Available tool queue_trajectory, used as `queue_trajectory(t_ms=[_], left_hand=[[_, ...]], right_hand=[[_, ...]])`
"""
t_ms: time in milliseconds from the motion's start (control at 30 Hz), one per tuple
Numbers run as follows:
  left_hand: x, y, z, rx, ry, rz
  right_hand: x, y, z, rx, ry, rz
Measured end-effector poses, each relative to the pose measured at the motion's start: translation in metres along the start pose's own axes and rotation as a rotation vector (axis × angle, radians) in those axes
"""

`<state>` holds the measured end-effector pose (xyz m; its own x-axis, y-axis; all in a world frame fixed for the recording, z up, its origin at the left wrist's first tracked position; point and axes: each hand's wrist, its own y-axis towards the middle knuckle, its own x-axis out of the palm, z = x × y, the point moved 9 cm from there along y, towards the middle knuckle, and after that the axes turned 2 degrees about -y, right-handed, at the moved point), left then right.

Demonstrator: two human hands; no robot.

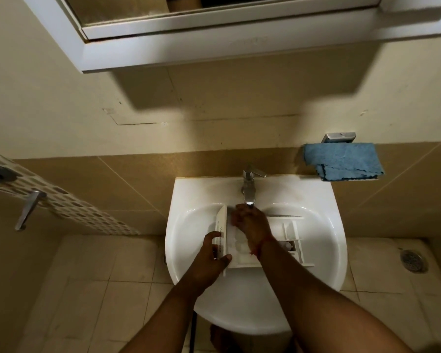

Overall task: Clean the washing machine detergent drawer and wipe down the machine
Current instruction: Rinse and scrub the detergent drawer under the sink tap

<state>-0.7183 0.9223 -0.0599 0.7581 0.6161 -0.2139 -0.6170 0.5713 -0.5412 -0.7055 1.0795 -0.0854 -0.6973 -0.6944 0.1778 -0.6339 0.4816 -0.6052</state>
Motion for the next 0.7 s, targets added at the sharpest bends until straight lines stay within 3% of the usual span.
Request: queue_trajectory(t_ms=[67, 133, 333, 400, 467, 533, 700], left_hand=[[0.000, 0.001, 0.003, 0.007, 0.005, 0.000], [-0.001, 0.001, 0.003, 0.005, 0.021, 0.012], [-0.003, 0.003, -0.003, 0.013, 0.028, 0.031], [-0.003, 0.004, -0.006, 0.002, 0.001, 0.026], [-0.002, 0.004, -0.007, -0.003, -0.007, 0.017], [-0.003, 0.004, -0.006, 0.003, -0.014, 0.012], [-0.005, 0.005, -0.009, 0.022, -0.022, 0.022]], right_hand=[[0.021, -0.013, -0.002, -0.014, 0.072, -0.150], [0.026, -0.019, -0.001, -0.054, -0.023, -0.208], [0.023, -0.051, 0.010, -0.568, -0.866, -0.411], [0.000, -0.050, 0.015, -0.684, -1.272, -0.338], [-0.034, -0.041, 0.014, -0.585, -1.580, -0.132], [-0.043, -0.036, 0.015, -0.448, -1.728, -0.061], [0.020, -0.032, 0.020, -0.348, -1.620, -0.304]])
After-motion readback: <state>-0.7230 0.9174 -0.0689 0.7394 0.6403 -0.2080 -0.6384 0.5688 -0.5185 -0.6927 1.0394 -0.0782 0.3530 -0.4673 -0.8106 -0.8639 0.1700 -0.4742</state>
